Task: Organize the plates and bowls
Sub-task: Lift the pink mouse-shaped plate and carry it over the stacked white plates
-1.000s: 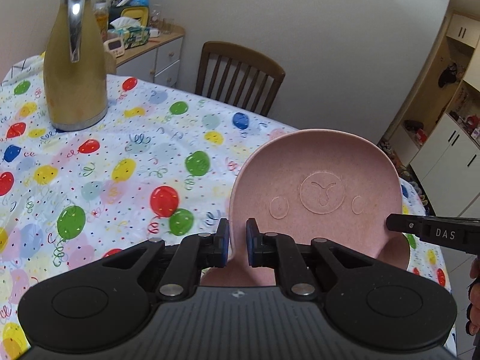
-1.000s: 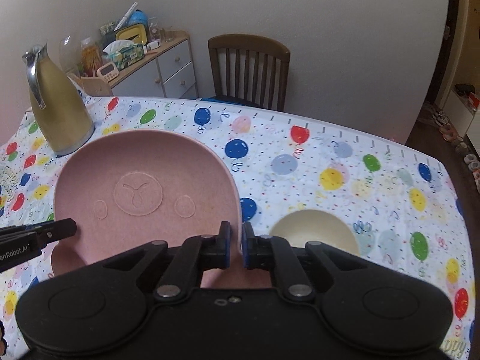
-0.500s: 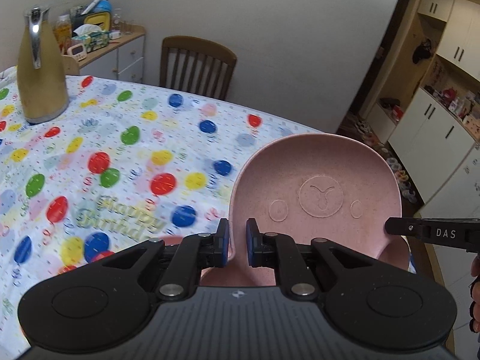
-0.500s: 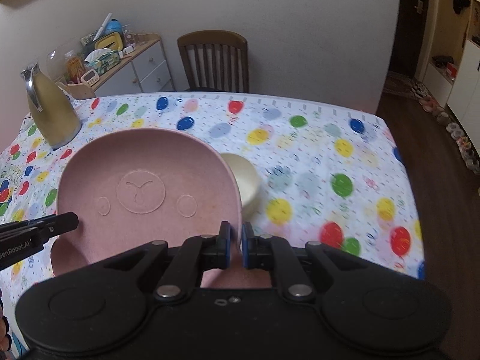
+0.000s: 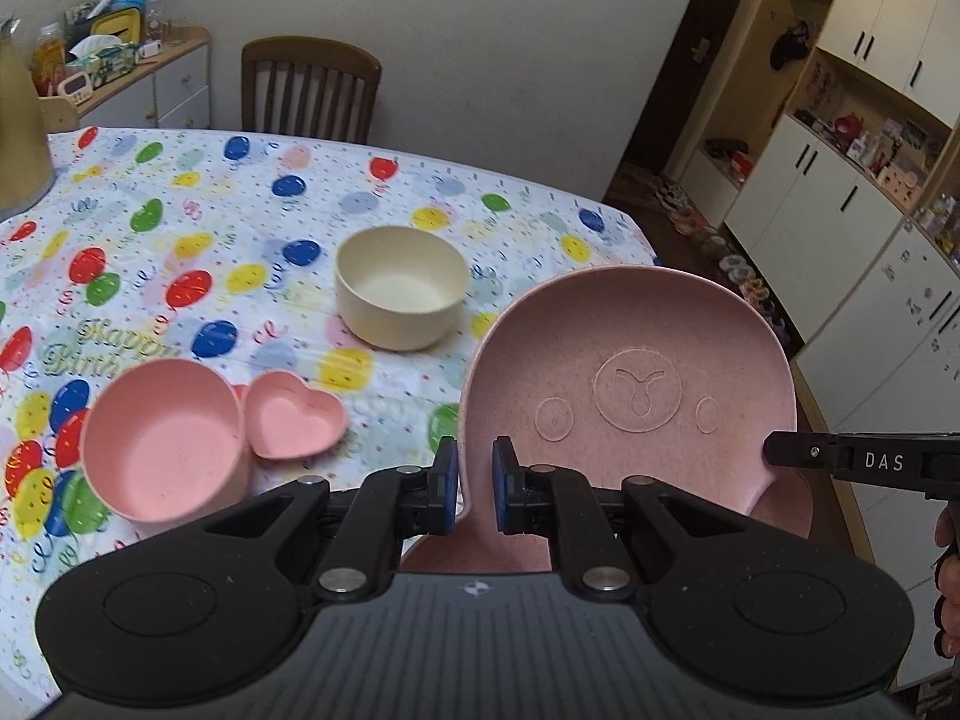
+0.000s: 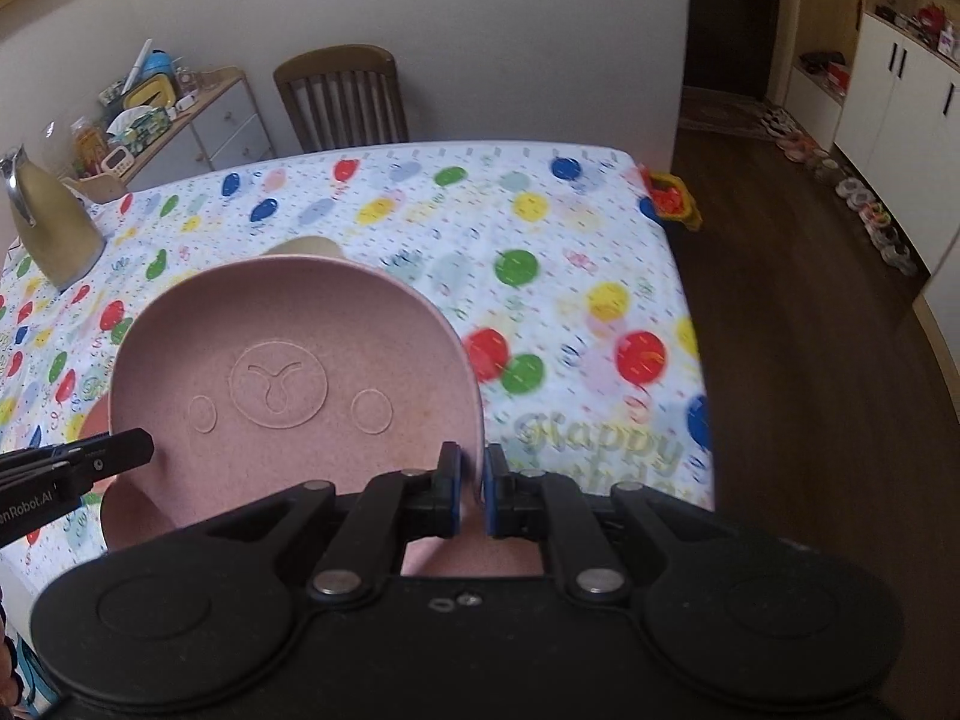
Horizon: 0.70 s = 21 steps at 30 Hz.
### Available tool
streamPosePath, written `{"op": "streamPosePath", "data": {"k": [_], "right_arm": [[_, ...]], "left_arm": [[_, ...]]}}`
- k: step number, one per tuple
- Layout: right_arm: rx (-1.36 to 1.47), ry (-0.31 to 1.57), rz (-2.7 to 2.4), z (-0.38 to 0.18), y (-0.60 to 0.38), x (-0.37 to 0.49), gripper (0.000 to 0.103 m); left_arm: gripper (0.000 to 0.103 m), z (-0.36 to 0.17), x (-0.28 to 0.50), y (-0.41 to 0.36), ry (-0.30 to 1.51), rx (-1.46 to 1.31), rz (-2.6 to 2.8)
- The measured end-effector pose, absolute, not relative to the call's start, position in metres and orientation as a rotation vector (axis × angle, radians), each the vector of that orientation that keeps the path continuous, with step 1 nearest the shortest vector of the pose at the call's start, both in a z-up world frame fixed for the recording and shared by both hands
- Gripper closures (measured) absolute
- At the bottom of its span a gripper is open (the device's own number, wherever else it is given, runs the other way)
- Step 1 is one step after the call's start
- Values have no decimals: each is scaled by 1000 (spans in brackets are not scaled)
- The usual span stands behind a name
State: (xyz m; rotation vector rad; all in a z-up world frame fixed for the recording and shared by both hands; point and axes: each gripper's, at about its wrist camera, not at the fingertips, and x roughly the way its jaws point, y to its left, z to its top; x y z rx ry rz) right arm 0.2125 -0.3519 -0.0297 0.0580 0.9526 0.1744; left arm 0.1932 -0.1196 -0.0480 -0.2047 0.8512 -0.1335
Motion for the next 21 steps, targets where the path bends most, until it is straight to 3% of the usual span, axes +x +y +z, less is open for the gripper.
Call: {"op": "streamPosePath", "data": {"k": [21], "right_arm": [[106, 1120, 147, -79, -409, 169, 96]], "left_arm": [[92, -92, 161, -166, 1018, -173, -146]]}}
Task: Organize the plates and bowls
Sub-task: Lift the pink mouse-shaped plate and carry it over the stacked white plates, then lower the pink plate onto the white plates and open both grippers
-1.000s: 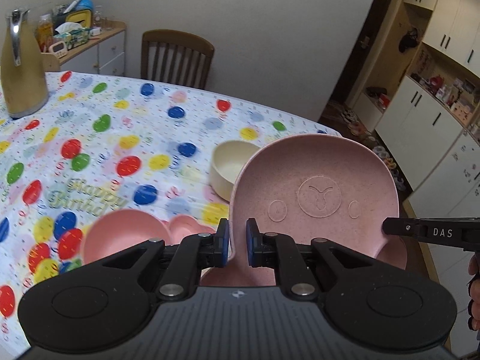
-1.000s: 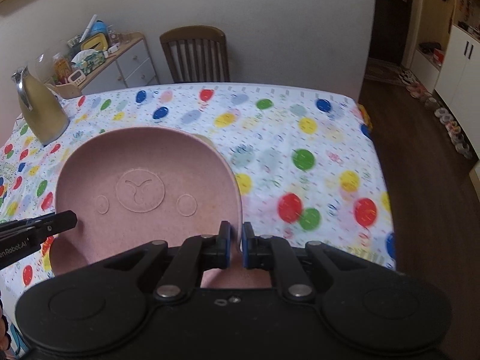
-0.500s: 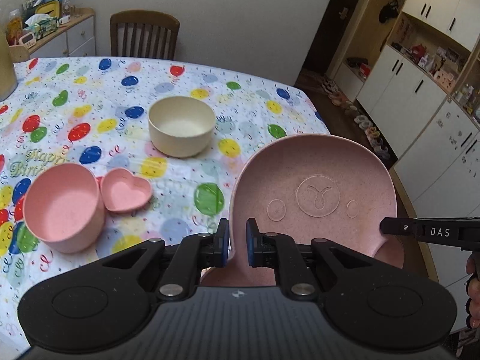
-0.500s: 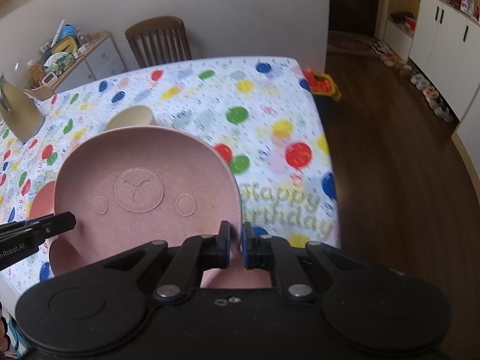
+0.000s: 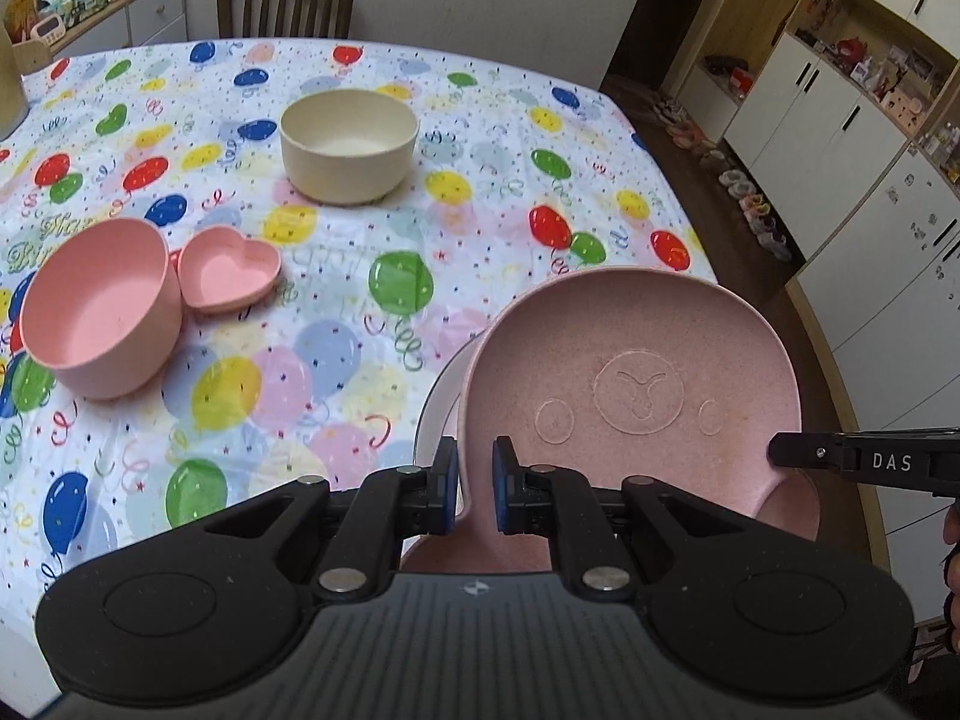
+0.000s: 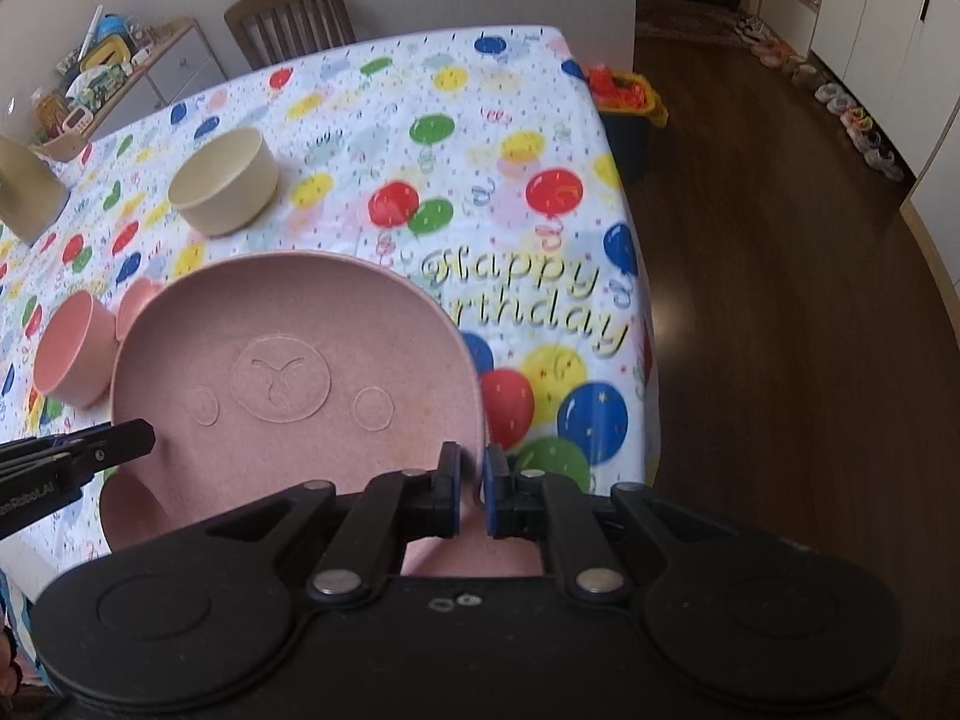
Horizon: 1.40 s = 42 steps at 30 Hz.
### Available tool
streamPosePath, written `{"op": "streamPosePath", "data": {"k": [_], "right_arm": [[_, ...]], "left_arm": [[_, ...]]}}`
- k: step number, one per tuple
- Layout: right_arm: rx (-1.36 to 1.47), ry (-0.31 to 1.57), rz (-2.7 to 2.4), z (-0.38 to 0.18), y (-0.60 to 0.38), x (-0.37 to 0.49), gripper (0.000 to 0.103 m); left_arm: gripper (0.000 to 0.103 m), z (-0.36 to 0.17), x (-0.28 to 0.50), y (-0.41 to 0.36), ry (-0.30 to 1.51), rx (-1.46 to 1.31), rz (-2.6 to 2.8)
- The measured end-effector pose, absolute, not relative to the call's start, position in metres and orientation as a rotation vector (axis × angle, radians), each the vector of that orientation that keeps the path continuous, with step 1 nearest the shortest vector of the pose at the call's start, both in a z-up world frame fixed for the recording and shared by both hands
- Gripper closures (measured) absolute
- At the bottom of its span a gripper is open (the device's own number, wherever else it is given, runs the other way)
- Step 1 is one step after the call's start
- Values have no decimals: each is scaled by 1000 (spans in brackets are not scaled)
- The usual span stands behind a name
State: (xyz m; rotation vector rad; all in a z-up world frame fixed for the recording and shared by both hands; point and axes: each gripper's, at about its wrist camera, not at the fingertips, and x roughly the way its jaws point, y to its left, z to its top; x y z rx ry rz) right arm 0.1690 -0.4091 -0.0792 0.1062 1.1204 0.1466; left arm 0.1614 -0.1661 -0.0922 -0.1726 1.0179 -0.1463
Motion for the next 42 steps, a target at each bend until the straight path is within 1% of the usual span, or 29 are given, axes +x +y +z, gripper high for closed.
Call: {"op": "streamPosePath", "data": {"k": [15, 24, 34, 42], "right_arm": [[94, 1201, 158, -102, -406, 176, 95], [87, 1226, 154, -112, -405, 182, 95], [65, 1204, 143, -108, -406, 185, 95], [67, 1144, 184, -90, -406, 182, 94]], "left_arm": [[92, -116, 170, -168, 1099, -146, -124], [92, -122, 176, -169, 1117, -138, -125], [92, -122, 178, -169, 1124, -144, -125], [84, -113, 172, -163, 1090, -139, -104]]}}
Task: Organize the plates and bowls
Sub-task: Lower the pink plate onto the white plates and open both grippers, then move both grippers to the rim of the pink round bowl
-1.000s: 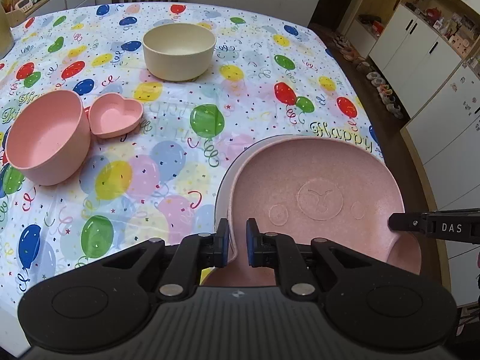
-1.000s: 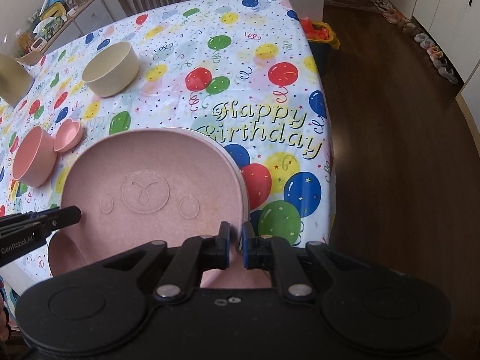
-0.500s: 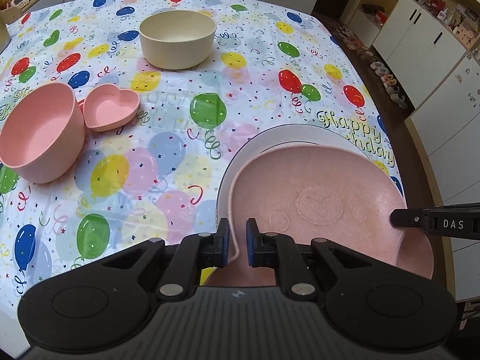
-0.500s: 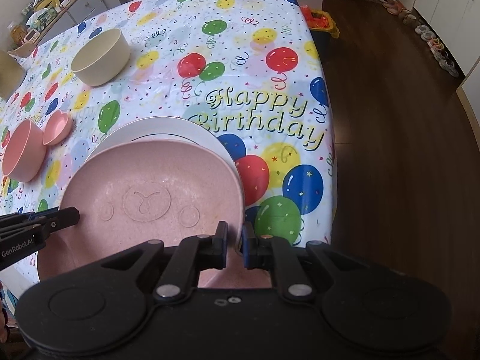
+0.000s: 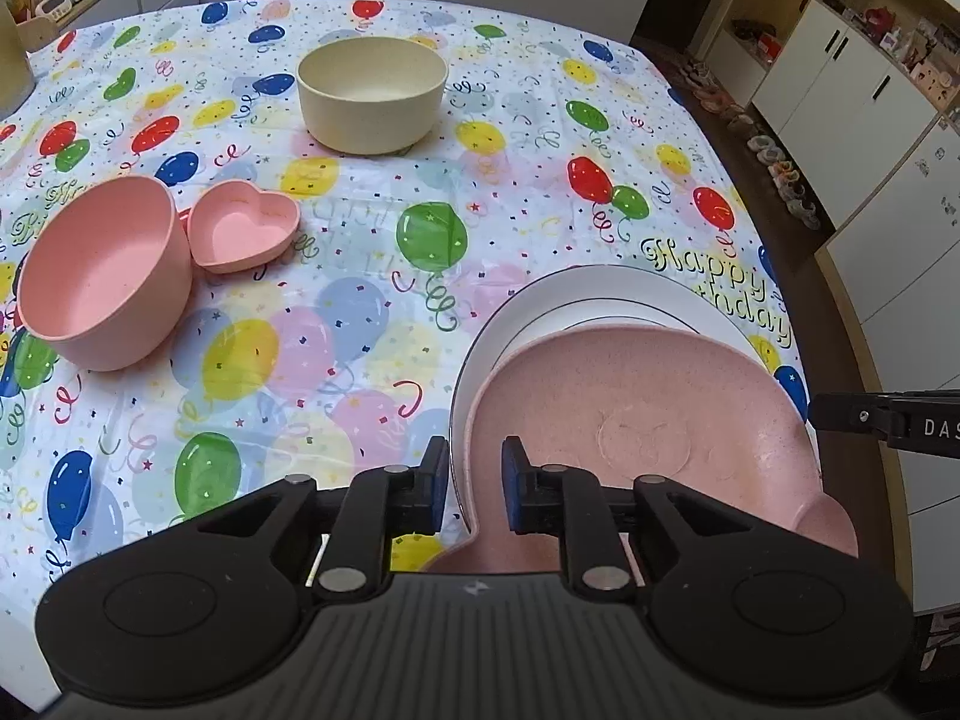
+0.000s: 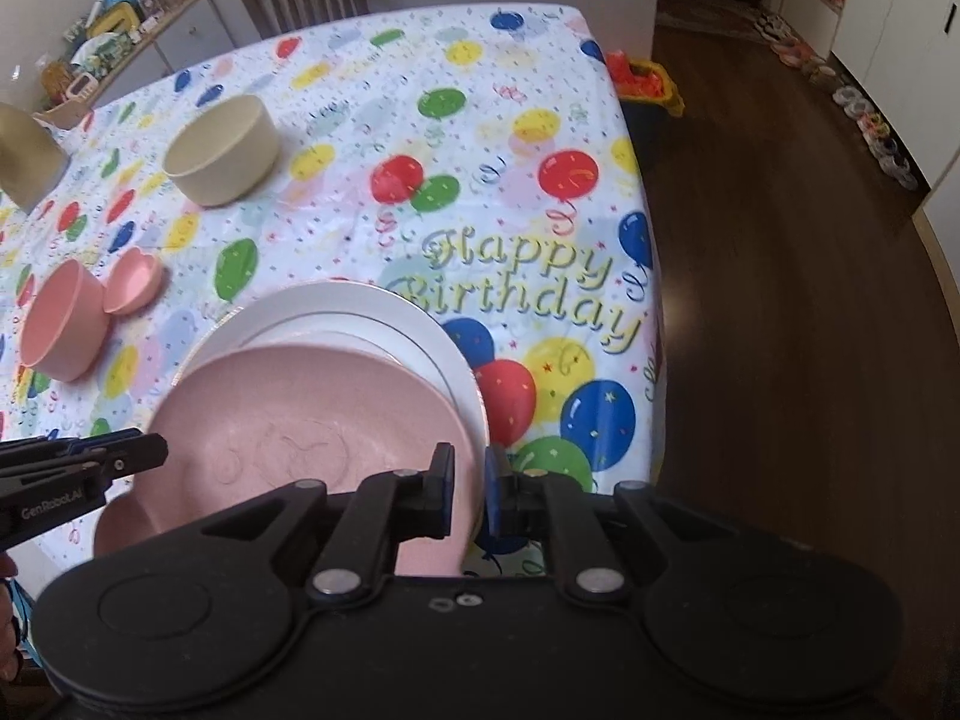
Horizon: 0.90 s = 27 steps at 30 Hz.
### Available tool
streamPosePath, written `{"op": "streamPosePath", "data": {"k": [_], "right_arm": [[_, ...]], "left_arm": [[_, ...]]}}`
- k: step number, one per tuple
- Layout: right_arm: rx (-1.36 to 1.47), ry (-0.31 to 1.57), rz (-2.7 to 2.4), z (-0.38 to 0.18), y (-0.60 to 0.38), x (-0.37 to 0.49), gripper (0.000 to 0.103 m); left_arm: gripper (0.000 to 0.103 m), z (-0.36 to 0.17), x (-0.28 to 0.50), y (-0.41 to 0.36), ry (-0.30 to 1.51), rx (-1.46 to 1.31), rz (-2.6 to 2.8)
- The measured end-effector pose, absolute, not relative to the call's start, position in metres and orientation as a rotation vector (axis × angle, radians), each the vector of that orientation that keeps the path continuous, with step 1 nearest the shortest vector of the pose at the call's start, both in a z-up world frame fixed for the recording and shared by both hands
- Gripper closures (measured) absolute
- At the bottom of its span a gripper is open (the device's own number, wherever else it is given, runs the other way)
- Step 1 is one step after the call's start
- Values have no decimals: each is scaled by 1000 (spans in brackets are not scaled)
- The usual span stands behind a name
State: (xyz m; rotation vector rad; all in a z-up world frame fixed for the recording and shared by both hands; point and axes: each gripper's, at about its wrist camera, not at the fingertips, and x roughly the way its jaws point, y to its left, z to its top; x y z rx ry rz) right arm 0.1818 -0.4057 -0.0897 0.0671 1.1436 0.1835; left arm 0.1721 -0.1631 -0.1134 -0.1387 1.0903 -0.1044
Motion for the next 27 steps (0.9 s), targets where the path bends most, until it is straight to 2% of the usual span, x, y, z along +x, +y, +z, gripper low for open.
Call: {"op": "streamPosePath", "data": {"k": [11, 14, 17, 21, 23, 25, 27], "right_arm": [[60, 1034, 299, -58, -389, 167, 90], [41, 987, 328, -45, -381, 161, 87], [38, 953, 350, -36, -375, 158, 83], [41, 903, 384, -26, -366, 153, 67], [30, 872, 400, -20, -361, 150, 54], [19, 837, 408, -13, -356, 147, 30], [13, 805, 426, -7, -351, 145, 21]], "left_arm": [[80, -77, 153, -162, 980, -153, -141], [68, -64, 147, -160, 934, -160, -144], [50, -51, 140, -157, 882, -158, -140], [47, -37, 133, -150, 837, -163, -130], [43, -32, 129, -145, 816, -164, -122], [36, -27, 125, -140, 789, -161, -106], [33, -22, 121, -132, 762, -166, -93]]}}
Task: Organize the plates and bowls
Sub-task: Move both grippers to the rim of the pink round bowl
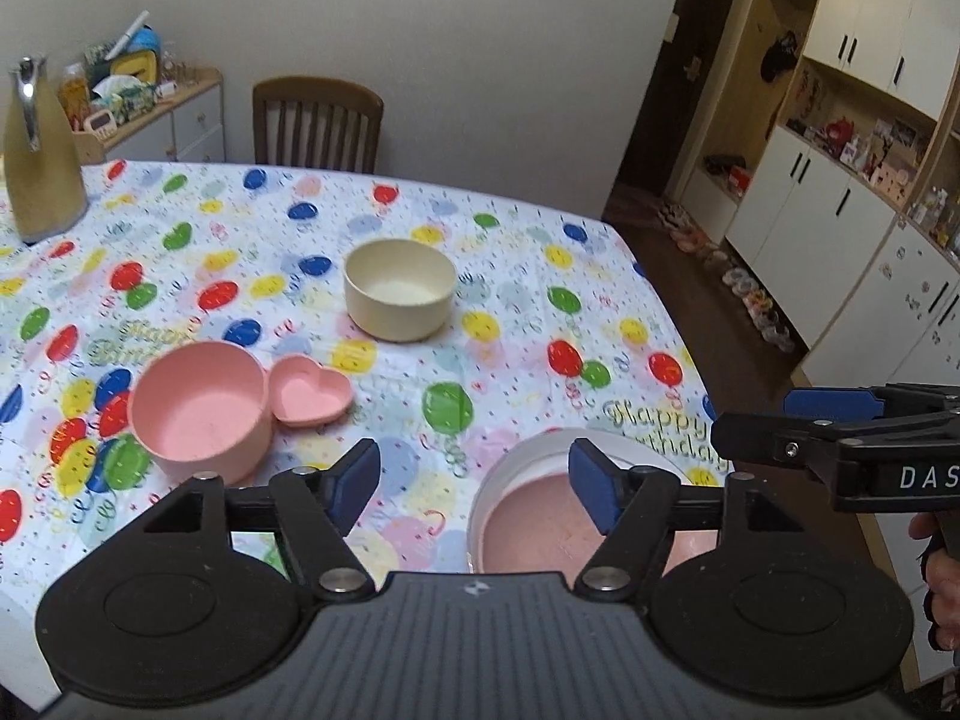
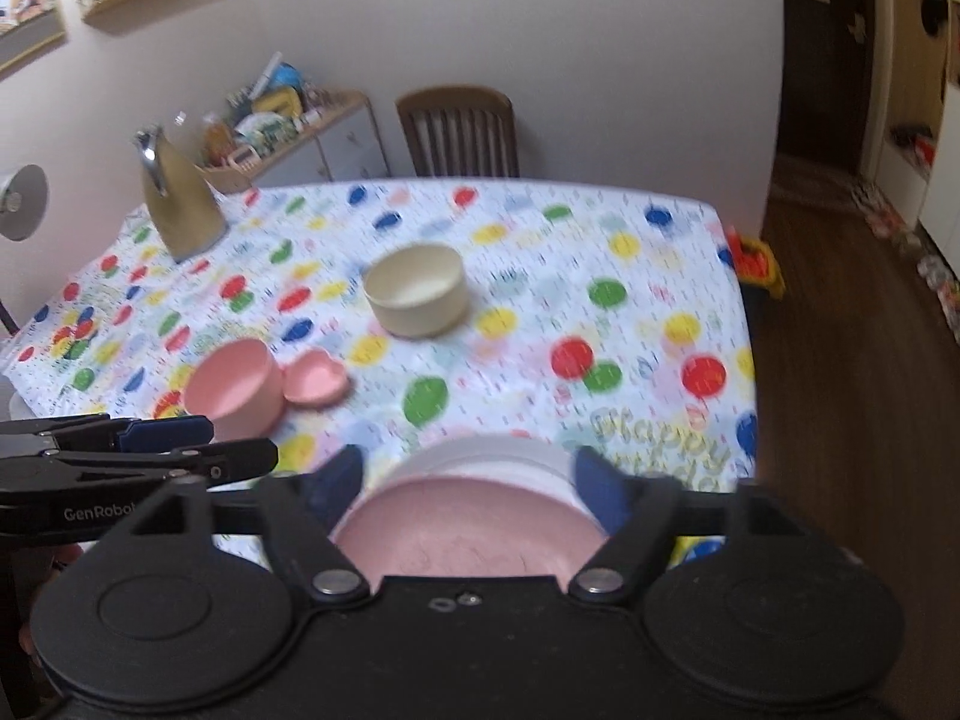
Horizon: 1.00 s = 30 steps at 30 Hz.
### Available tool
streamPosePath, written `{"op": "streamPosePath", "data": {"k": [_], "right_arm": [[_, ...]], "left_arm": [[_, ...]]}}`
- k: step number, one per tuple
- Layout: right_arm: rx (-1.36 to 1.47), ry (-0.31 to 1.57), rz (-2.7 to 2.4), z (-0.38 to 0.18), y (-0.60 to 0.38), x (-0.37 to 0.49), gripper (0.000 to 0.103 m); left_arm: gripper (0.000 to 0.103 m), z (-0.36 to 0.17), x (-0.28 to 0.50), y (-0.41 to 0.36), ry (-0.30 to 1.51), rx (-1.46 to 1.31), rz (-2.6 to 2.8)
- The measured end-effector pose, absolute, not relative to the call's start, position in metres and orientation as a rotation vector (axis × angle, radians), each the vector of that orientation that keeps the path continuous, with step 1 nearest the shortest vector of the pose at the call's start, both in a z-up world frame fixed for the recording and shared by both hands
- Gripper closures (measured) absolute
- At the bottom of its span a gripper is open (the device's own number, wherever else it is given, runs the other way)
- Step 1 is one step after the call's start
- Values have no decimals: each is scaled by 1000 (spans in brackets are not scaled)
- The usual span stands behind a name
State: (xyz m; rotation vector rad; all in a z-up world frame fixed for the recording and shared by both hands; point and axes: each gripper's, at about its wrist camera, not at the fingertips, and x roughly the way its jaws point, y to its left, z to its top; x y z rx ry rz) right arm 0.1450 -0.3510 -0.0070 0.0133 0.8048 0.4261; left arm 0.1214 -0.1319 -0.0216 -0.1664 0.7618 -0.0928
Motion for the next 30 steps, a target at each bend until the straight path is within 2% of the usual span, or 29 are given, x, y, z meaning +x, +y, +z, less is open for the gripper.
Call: {"op": "streamPosePath", "data": {"k": [2, 4, 7, 20, 30], "right_arm": [[11, 788, 446, -3, -344, 145, 17], [11, 772, 464, 0, -336, 146, 8], [10, 745, 488, 3, -322, 147, 1], [15, 691, 539, 4, -232, 160, 1], [6, 750, 508, -16, -172, 183, 1]], "left_arm": [[32, -18, 119, -124, 745, -173, -78], [29, -15, 117, -114, 731, -174, -62], [26, -12, 114, -98, 706, -176, -39], [22, -11, 127, -15, 658, -175, 74], [21, -32, 156, 40, 681, -157, 80]]}}
